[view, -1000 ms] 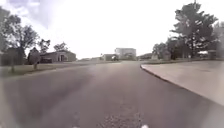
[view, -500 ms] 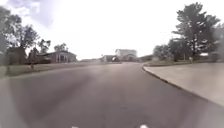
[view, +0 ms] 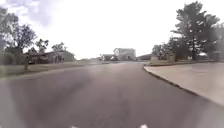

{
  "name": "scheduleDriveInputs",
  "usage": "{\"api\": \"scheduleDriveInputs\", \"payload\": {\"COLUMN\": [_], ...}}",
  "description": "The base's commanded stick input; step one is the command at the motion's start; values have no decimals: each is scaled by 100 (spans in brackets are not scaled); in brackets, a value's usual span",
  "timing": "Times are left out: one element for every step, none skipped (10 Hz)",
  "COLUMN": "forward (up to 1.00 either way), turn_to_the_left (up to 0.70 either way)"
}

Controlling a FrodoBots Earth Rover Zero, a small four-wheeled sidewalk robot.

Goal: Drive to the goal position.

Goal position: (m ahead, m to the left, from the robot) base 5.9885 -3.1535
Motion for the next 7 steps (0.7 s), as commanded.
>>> {"api": "scheduleDriveInputs", "payload": {"forward": [100,100,100,100,100,100,100], "turn_to_the_left": [-1,-1,0,0,0,0,0]}}
